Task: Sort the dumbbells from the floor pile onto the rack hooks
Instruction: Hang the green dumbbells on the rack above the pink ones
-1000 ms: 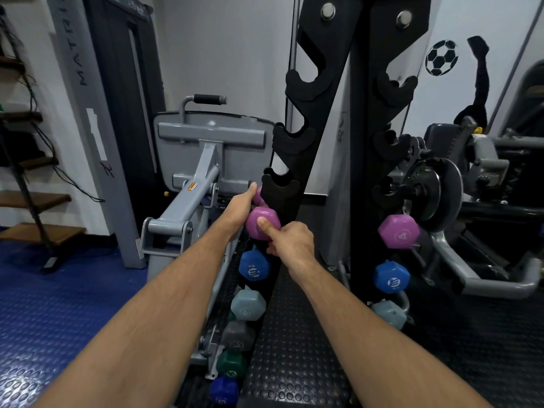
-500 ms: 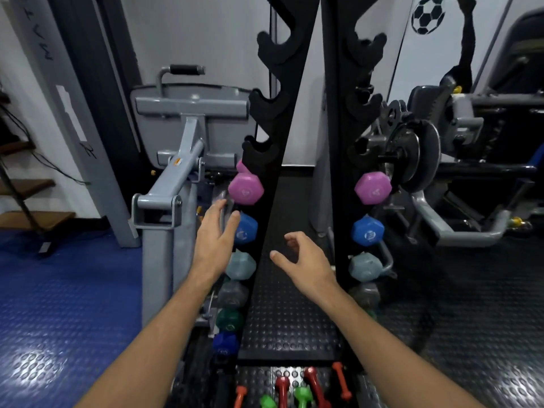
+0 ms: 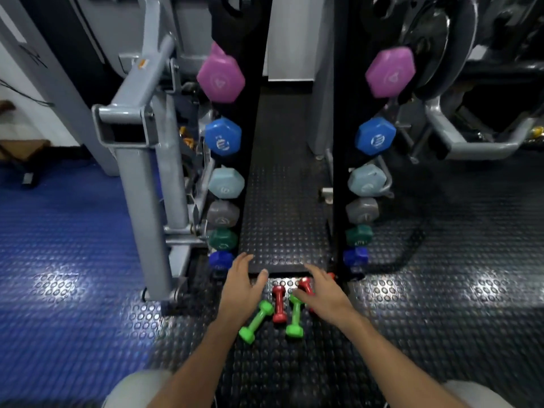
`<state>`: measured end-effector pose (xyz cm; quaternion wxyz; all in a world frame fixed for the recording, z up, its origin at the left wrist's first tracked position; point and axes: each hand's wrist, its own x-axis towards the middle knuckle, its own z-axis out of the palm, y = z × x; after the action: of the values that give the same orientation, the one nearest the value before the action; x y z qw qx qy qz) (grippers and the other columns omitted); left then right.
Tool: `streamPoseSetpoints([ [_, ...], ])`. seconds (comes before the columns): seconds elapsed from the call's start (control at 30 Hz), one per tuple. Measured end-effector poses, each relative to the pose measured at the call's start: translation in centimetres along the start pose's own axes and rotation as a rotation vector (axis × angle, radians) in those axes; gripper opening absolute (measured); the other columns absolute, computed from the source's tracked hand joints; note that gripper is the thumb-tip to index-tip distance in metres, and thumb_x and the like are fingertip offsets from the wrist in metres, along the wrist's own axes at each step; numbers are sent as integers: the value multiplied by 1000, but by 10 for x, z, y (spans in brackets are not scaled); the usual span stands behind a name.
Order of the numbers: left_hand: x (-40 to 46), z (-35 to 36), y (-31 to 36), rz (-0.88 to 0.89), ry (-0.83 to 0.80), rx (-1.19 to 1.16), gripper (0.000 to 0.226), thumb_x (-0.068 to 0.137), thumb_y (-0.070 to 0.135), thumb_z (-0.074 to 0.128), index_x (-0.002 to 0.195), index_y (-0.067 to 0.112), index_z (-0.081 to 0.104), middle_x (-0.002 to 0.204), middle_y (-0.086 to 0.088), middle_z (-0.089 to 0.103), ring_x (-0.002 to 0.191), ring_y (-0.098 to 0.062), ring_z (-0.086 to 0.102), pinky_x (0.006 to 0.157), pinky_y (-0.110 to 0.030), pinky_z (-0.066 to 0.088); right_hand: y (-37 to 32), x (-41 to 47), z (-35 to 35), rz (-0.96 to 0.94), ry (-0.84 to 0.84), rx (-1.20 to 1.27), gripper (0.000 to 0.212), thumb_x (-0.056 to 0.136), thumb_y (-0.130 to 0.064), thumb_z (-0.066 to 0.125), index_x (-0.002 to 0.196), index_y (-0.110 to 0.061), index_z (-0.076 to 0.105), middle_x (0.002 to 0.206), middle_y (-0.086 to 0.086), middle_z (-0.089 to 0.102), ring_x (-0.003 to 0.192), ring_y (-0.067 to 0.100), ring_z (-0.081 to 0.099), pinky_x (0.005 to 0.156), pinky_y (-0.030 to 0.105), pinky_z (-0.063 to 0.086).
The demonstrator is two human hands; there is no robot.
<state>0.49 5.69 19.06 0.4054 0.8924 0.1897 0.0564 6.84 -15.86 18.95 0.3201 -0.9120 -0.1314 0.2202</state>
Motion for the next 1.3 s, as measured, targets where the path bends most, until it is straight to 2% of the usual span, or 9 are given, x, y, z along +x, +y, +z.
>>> streamPoseSetpoints([
  [0.13, -7, 45, -38, -153, -143, 45, 60, 97, 47, 58, 146, 13, 46, 147, -7, 50, 126, -24, 55, 106, -39, 45, 45, 1, 39, 100, -101, 31, 83, 87, -63, 65, 158, -34, 32, 149, -2, 48, 132, 21, 54, 110, 42, 45],
  [0.23, -13, 79, -63, -207, -222, 85, 60, 98, 42, 58, 146, 9, 46, 146, -7, 50, 129, -23, 52, 105, -35, 43, 69, 8, 64, 136, -128, 14, 79, 90, -54, 69, 156, -28, 35, 149, 2, 50, 131, 23, 54, 109, 41, 46],
  [0.37, -23, 120, -96, -342, -344, 114, 62, 97, 43, 58, 147, 7, 45, 146, -11, 50, 130, -27, 52, 106, -37, 43, 100, 23, 93, 204, -193, -30, 82, 92, -56, 67, 159, -24, 31, 157, 7, 43, 136, 30, 50, 108, 42, 46],
  [0.67, -29, 211, -152, -586, -486, 14, 68, 93, 51, 57, 148, 14, 42, 139, -11, 55, 124, -29, 56, 106, -38, 45, 170, 63, 144, 235, -271, -149, 83, 89, -55, 70, 156, -20, 36, 148, 10, 51, 133, 32, 53, 109, 47, 46],
  [0.73, -26, 228, -167, -626, -489, -21, 68, 91, 52, 58, 147, 16, 43, 137, -11, 57, 121, -29, 58, 105, -41, 47, 181, 76, 151, 219, -273, -168, 82, 90, -52, 70, 157, -20, 36, 150, 11, 49, 133, 33, 52, 110, 49, 46],
  [1.0, -5, 271, -187, -794, -425, -207, 56, 95, 41, 61, 144, 16, 48, 130, -11, 62, 117, -29, 59, 95, -33, 44, 209, 133, 179, 162, -235, -210, 76, 93, -44, 69, 156, -15, 38, 152, 16, 48, 132, 35, 54, 110, 48, 47],
  [1.1, 5, 290, -193, -895, -367, -370, 60, 88, 47, 63, 140, 20, 50, 128, -11, 64, 114, -31, 62, 97, -39, 48, 213, 154, 188, 141, -215, -210, 68, 92, -38, 70, 151, -15, 45, 144, 16, 53, 127, 35, 57, 105, 46, 50],
  [1.2, 13, 304, -199, -1001, -295, -569, 53, 89, 47, 62, 135, 24, 53, 120, -7, 66, 100, -26, 63, 87, -40, 49, 217, 175, 196, 121, -182, -215, 65, 92, -38, 69, 149, -15, 47, 145, 15, 52, 126, 36, 57, 104, 45, 50],
  [1.3, 19, 312, -204, -1110, -243, -780, 39, 99, 39, 57, 134, 22, 52, 126, -5, 59, 111, -28, 61, 98, -51, 52, 222, 191, 199, 88, -148, -182, 69, 92, -39, 69, 151, -13, 45, 151, 13, 47, 134, 32, 52, 110, 41, 45],
])
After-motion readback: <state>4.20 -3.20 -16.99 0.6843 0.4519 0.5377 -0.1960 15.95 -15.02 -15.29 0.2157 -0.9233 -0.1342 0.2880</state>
